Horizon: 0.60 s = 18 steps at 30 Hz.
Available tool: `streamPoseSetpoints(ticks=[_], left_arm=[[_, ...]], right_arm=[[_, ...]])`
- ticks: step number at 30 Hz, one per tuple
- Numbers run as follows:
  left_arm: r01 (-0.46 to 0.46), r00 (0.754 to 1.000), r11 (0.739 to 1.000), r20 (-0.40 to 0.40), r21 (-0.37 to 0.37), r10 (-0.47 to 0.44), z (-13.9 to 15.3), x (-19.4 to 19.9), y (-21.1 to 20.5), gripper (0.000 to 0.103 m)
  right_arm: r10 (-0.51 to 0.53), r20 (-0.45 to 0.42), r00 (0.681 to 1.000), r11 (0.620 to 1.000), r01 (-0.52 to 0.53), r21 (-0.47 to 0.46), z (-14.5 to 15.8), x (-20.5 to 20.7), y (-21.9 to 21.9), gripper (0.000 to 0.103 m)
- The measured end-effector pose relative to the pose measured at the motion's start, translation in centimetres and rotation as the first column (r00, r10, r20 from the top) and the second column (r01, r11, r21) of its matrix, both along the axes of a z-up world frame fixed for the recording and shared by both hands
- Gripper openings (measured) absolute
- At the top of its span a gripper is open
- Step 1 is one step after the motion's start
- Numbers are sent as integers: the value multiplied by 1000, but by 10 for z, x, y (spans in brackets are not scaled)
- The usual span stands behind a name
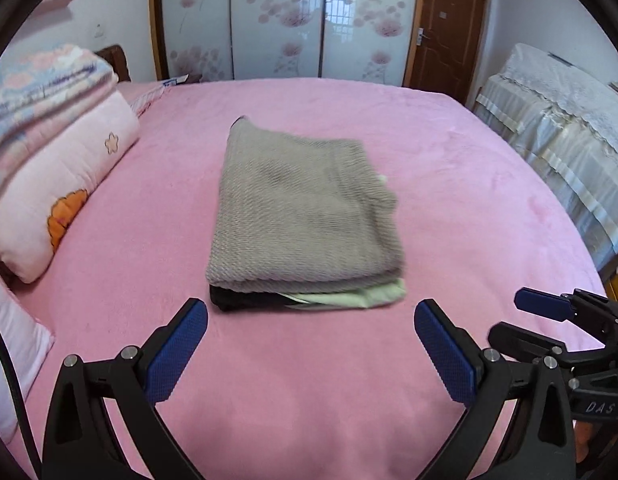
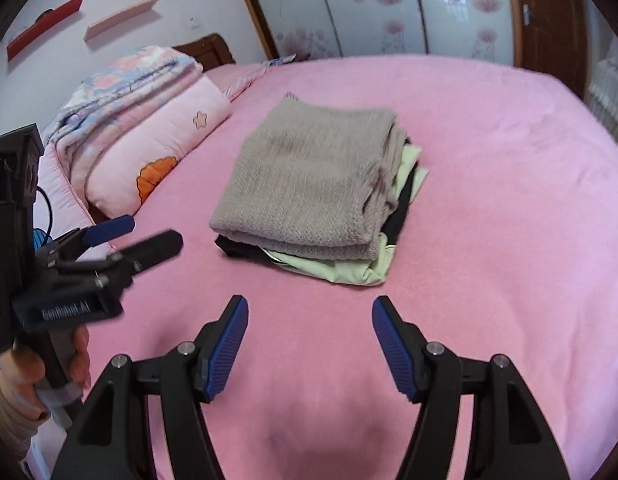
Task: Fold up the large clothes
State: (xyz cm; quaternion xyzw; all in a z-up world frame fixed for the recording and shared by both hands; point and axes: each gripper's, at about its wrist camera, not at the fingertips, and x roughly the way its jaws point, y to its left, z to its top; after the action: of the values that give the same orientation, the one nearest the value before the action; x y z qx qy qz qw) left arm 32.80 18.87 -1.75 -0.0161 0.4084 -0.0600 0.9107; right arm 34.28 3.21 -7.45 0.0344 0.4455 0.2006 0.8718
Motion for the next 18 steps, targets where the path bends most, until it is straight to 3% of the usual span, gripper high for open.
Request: streamPoseSetpoints(ticks=[4, 12, 18], left_arm=[[5, 1000, 1000, -5, -19, -5, 36, -37, -21, 103], [-31, 999, 999, 39, 10, 31, 120, -128, -58, 103], [-34, 998, 999, 54, 22, 33, 151, -197, -89, 103]], right_arm=[[-21, 24, 999, 1000, 22, -11, 36, -36, -12, 65], [-80, 74, 994, 997, 79, 20, 106, -121, -59, 65], [-108, 107, 988, 994, 106, 32, 139, -182, -89, 65]])
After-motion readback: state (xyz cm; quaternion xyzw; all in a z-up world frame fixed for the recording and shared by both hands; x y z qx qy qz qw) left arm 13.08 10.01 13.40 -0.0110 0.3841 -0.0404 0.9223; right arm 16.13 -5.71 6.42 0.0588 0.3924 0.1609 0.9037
